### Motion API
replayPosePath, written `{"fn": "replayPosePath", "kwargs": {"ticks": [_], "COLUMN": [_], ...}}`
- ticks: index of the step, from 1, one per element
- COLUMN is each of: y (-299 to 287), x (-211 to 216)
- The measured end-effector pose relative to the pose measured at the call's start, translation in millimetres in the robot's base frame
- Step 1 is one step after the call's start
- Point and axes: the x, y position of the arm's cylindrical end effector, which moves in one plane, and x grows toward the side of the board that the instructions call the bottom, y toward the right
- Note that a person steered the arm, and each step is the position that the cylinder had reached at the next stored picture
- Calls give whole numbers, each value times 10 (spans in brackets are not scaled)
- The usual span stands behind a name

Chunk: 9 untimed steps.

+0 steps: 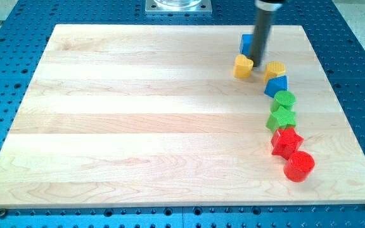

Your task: Move blue blocks and yellow blocks away from the vertical line

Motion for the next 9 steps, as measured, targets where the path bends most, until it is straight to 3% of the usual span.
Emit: {"fn": "replayPosePath", "kwargs": {"ticks": [1,2,3,6,7,9], "y": [201,712,122,-100,-1224,-386], "x": [106,560,961,1025,1024,1028]}}
